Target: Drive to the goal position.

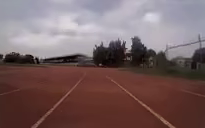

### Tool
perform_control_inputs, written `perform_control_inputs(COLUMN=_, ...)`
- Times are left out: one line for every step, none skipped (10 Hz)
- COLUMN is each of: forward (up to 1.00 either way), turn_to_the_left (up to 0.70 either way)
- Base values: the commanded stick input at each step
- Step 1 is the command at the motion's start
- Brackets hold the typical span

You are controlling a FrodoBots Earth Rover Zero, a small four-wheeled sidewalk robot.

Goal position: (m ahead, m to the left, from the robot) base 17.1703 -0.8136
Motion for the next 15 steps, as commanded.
perform_control_inputs(forward=0.45, turn_to_the_left=0.0)
perform_control_inputs(forward=0.45, turn_to_the_left=0.0)
perform_control_inputs(forward=0.45, turn_to_the_left=0.0)
perform_control_inputs(forward=0.45, turn_to_the_left=0.0)
perform_control_inputs(forward=0.45, turn_to_the_left=0.0)
perform_control_inputs(forward=0.45, turn_to_the_left=0.0)
perform_control_inputs(forward=0.45, turn_to_the_left=0.0)
perform_control_inputs(forward=0.45, turn_to_the_left=0.0)
perform_control_inputs(forward=0.45, turn_to_the_left=0.0)
perform_control_inputs(forward=0.45, turn_to_the_left=0.0)
perform_control_inputs(forward=0.45, turn_to_the_left=0.0)
perform_control_inputs(forward=0.45, turn_to_the_left=0.0)
perform_control_inputs(forward=0.45, turn_to_the_left=0.0)
perform_control_inputs(forward=0.45, turn_to_the_left=0.0)
perform_control_inputs(forward=0.45, turn_to_the_left=0.0)
